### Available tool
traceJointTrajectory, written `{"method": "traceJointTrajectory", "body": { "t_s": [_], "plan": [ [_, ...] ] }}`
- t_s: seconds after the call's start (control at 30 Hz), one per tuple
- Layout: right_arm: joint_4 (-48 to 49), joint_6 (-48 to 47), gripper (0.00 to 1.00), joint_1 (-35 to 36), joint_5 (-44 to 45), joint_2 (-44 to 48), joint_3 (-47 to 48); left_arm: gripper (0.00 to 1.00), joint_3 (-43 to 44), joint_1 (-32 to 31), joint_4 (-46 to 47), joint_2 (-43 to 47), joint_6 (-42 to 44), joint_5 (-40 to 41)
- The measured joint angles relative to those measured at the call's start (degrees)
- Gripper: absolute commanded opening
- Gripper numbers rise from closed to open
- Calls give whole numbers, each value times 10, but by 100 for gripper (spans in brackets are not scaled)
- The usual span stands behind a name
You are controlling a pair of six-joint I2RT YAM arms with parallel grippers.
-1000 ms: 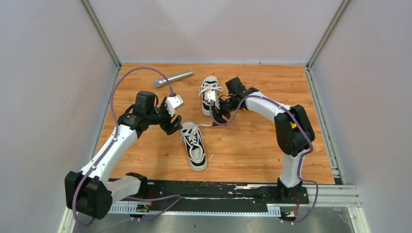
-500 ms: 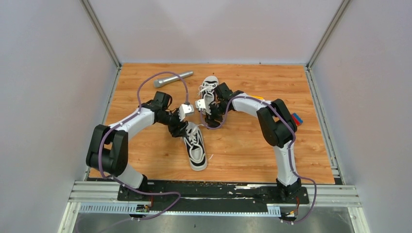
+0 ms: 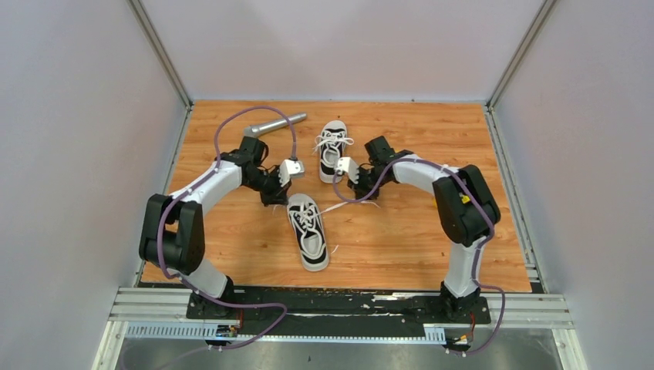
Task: Tie the shoes
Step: Tie the shoelace on the shoe.
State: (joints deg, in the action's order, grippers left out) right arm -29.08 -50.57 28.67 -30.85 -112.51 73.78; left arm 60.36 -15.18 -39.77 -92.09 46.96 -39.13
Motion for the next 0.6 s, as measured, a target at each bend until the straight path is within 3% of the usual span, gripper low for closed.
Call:
{"method": "traceJointTrajectory", "body": {
  "t_s": [0.2,0.43,0.5,0.57,0.6],
  "plan": [
    [-45,30,0,-80,47,102,-99,0,0,32,-59,61,43,63],
    [-83,54,0,-96,58,174,-142,0,-47,52,-173,112,132,178],
    [-93,62,9,-107,53,174,-141,0,-62,55,-202,111,150,207],
    [-109,73,26,-114,31,176,-136,2,-64,55,-230,99,160,223],
    [-116,77,33,-116,16,176,-129,11,-63,55,-239,92,162,224]
  ]
}}
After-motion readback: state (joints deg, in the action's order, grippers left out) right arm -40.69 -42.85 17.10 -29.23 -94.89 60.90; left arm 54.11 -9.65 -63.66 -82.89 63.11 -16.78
